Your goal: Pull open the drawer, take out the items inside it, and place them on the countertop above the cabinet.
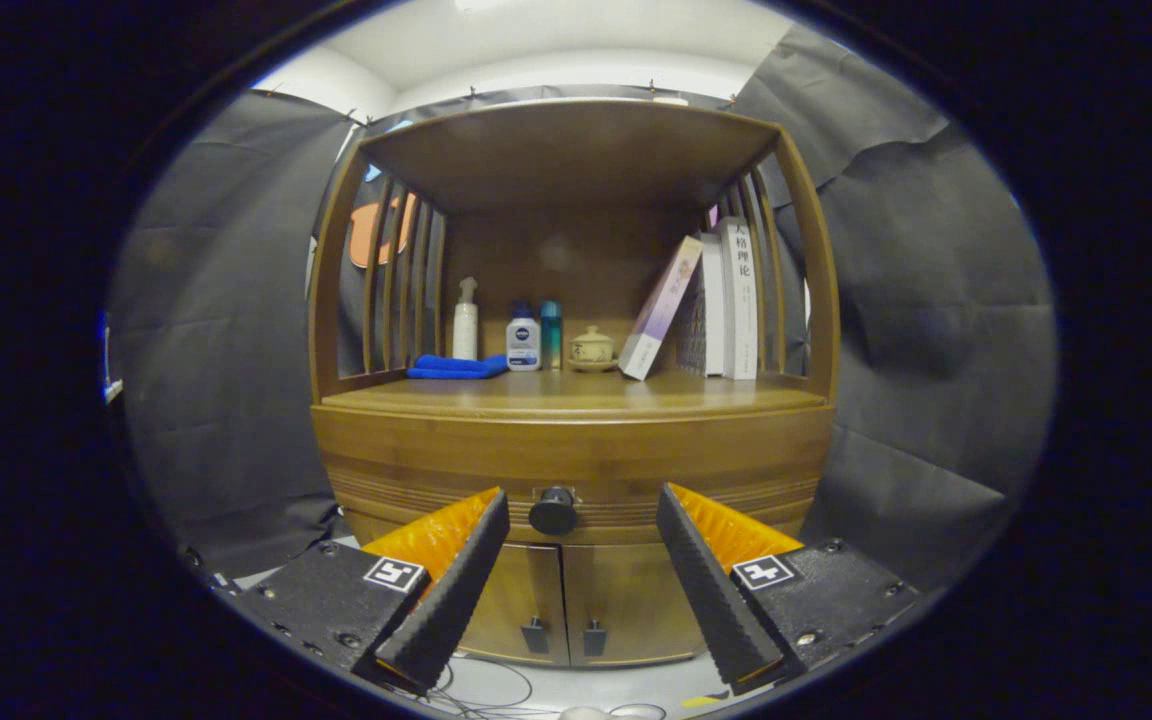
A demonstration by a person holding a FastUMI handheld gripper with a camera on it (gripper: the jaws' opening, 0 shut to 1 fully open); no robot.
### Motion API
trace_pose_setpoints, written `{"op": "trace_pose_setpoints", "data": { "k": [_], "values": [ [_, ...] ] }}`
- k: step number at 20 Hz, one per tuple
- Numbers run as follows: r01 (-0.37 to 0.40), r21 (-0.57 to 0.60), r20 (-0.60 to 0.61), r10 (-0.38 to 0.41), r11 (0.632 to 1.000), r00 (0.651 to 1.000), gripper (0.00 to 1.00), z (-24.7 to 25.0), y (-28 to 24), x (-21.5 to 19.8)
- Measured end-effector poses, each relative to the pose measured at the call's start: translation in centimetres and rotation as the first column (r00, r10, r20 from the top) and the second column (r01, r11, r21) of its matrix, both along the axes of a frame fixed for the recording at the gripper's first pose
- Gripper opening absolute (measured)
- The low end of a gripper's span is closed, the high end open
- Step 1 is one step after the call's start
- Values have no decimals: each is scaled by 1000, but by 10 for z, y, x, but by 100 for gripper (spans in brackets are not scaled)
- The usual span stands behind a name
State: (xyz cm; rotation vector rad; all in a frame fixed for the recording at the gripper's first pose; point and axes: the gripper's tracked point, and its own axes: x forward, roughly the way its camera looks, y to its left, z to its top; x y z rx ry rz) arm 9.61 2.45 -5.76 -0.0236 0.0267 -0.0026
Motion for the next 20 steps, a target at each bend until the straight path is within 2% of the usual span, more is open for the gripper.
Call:
{"op": "trace_pose_setpoints", "data": {
  "k": [8,12,14,18,20],
  "values": [
    [31,-16,-30,-32,999,999,97,-31,-6,59],
    [18,-6,-34,-18,1000,999,95,-39,1,72],
    [10,-23,-23,-11,1000,1000,88,-40,5,70],
    [-23,-34,-32,22,999,999,59,-41,17,70],
    [10,-44,-23,-11,999,1000,45,-40,14,71]
  ]
}}
